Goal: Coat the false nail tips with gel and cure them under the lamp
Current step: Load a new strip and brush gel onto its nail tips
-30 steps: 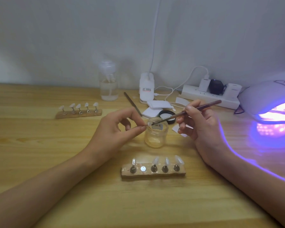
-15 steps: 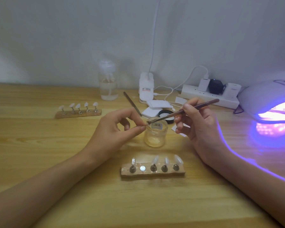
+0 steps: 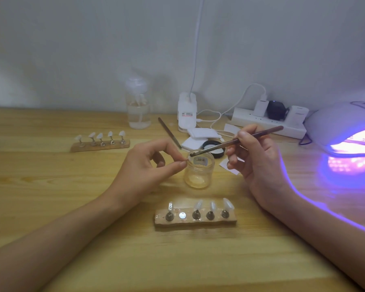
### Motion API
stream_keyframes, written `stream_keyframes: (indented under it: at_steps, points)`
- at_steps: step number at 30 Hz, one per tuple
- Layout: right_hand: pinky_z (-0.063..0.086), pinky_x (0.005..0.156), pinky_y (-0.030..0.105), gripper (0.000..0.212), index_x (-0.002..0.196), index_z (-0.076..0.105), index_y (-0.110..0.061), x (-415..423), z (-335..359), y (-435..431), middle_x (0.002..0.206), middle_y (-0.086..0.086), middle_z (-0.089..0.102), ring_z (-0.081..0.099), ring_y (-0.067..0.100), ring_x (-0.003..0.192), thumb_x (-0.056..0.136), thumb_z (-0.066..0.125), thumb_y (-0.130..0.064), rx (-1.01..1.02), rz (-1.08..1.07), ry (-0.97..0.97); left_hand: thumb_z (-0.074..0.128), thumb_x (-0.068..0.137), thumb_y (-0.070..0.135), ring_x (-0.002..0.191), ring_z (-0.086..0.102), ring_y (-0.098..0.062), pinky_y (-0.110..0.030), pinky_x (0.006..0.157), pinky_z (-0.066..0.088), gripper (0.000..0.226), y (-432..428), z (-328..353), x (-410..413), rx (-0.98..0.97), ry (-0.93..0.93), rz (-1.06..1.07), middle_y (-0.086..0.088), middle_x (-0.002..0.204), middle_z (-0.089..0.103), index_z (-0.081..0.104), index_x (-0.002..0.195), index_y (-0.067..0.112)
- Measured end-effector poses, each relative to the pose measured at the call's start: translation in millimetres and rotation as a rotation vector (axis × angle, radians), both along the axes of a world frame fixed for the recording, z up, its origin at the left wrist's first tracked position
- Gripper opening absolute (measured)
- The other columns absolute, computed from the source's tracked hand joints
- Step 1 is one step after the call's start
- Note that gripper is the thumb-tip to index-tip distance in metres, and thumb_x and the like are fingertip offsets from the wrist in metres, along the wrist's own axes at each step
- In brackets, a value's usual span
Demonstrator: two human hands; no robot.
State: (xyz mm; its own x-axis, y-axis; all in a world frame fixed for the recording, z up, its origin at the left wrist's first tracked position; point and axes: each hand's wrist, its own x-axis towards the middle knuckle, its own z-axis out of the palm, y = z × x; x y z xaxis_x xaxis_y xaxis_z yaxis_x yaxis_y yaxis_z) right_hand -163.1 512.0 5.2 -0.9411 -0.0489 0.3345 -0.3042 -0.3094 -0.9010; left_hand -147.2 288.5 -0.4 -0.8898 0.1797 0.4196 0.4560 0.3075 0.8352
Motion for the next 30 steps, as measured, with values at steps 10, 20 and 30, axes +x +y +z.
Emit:
stream_keyframes:
  at_steps: [10,20,30]
  points:
    - [0.050,0.051,0.024,0.018,0.077,0.059,-0.021,0.7,-0.9,-1.1,0.065,0.003,0.062,0.057,0.013,0.054,0.095,0.055,-0.020,0.042,-0.008,0.012,0.083,0.076,0.023,0.055,0.045,-0.006,-0.018,0.059,0.040,0.013,0.1,-0.8,-0.6,-0.008,-0.019,0.036,0.002,0.082,0.072,0.070,0.074,0.024]
    - [0.051,0.052,0.024,0.017,0.083,0.055,-0.014,0.2,-3.2,-1.5,0.065,0.003,0.063,0.057,0.012,0.054,0.100,0.054,-0.016,0.075,-0.029,0.000,0.082,0.075,0.023,0.042,0.035,-0.002,-0.009,0.044,0.026,0.012,1.2,-1.5,-1.1,0.014,-0.050,0.048,0.015,0.042,0.044,0.071,0.074,0.019]
    - [0.051,0.052,0.025,0.015,0.086,0.053,-0.011,0.8,-2.7,-0.6,0.066,0.004,0.063,0.057,0.013,0.054,0.099,0.056,-0.017,0.101,-0.069,0.015,0.082,0.075,0.024,0.041,0.033,-0.002,-0.010,0.043,0.026,0.012,1.1,-0.9,-0.6,0.020,-0.045,0.037,0.014,0.041,0.041,0.071,0.074,0.019]
